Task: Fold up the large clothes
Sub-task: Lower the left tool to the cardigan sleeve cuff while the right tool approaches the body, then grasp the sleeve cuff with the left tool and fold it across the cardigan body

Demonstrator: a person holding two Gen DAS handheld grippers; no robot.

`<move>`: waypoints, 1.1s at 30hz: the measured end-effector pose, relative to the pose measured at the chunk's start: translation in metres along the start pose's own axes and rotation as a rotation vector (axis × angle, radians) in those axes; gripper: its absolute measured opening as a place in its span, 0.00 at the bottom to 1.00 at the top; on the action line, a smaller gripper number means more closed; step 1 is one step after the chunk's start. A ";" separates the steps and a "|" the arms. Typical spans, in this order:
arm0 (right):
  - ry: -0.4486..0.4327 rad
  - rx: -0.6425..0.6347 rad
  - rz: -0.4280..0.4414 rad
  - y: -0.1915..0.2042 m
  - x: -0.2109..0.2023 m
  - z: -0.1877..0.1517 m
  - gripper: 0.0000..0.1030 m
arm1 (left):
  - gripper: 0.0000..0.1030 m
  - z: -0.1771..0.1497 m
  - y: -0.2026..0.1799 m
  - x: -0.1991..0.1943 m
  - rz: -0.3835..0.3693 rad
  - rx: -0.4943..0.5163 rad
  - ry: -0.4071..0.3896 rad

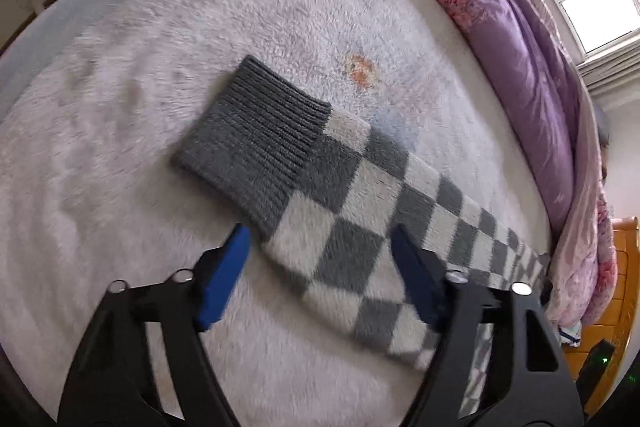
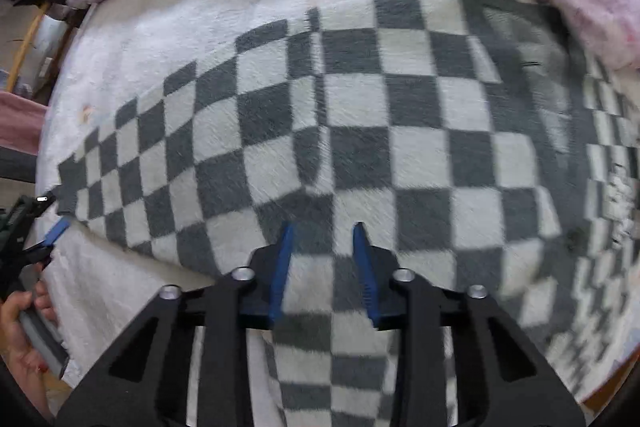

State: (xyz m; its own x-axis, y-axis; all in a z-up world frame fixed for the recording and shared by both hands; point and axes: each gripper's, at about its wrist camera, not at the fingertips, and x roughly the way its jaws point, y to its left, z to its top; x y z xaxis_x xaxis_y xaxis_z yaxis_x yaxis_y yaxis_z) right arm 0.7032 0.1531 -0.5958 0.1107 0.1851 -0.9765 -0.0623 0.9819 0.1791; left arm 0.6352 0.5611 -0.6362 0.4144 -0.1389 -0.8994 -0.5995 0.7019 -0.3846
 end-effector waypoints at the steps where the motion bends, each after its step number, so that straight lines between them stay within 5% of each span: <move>1: 0.001 -0.003 0.015 -0.001 0.005 0.002 0.16 | 0.65 0.001 0.000 0.004 0.008 -0.001 -0.004; 3: -0.017 -0.021 0.038 -0.002 0.011 0.005 0.15 | 0.61 0.006 0.002 0.010 0.014 -0.003 -0.016; 4: -0.015 -0.025 0.056 -0.002 0.016 0.008 0.14 | 0.47 0.008 0.001 0.010 0.013 0.010 -0.032; 9: 0.010 -0.028 0.099 -0.008 0.037 0.013 0.06 | 0.14 0.016 0.002 0.026 0.062 0.038 0.005; 13: 0.085 -0.028 0.113 -0.012 0.067 0.006 0.05 | 0.00 0.025 0.015 0.023 0.015 -0.018 0.026; 23: 0.102 -0.015 0.173 -0.025 0.076 0.011 0.02 | 0.00 0.028 -0.024 -0.049 -0.073 0.063 -0.141; 26: 0.110 -0.029 0.202 -0.030 0.062 0.010 0.06 | 0.01 0.019 -0.023 -0.037 -0.001 0.048 -0.068; 29: 0.117 0.001 0.239 -0.040 0.059 0.004 0.06 | 0.18 0.009 -0.008 -0.020 0.058 -0.020 -0.046; 31: 0.118 0.023 0.274 -0.051 0.061 0.002 0.06 | 0.46 0.002 0.007 -0.011 0.077 -0.080 -0.045; 33: 0.104 0.030 0.306 -0.058 0.058 0.000 0.06 | 0.46 -0.003 0.023 -0.004 0.060 -0.146 -0.057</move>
State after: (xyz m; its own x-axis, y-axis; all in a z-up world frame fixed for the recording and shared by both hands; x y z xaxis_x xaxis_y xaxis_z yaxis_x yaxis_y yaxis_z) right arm 0.7132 0.1069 -0.6625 -0.0106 0.4679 -0.8837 -0.0475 0.8826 0.4678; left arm 0.6179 0.5761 -0.6424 0.4108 -0.0568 -0.9099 -0.7159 0.5978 -0.3606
